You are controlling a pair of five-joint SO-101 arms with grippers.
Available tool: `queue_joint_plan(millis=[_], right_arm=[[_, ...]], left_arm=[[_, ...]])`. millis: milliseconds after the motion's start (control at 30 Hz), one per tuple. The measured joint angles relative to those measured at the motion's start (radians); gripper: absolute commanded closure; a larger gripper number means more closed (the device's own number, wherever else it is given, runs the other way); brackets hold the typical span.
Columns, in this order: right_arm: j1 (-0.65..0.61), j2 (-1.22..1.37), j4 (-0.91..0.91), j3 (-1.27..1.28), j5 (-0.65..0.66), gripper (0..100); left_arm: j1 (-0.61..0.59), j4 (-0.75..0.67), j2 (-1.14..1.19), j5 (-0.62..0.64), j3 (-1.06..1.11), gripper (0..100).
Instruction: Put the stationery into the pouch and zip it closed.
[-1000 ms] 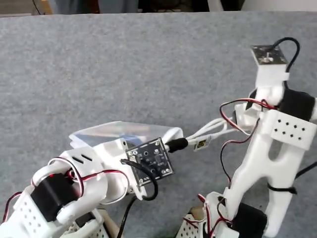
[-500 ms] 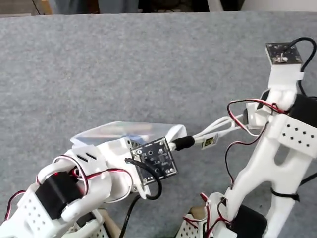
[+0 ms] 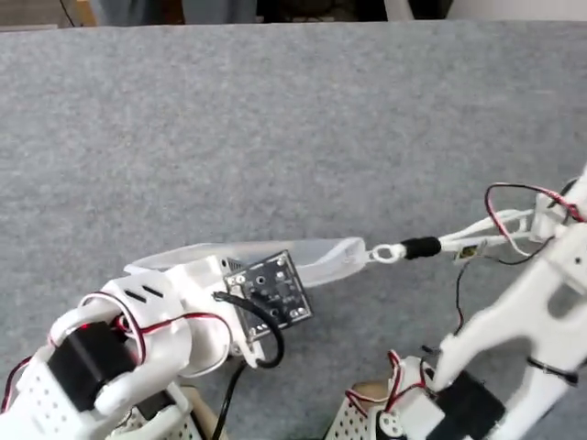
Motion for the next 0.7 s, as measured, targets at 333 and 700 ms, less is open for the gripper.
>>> queue_joint_plan(millis=[333,700], right_arm=[[0.035,-0.002,-0.037,0.0,0.0,98.7],[0.17,0.146,-0.077,-0.02,0.025,98.7]], left_arm=[[0.0,0.0,0.0,0.0,0.0,97],[0.002,0.0,0.002,0.0,0.0,97]])
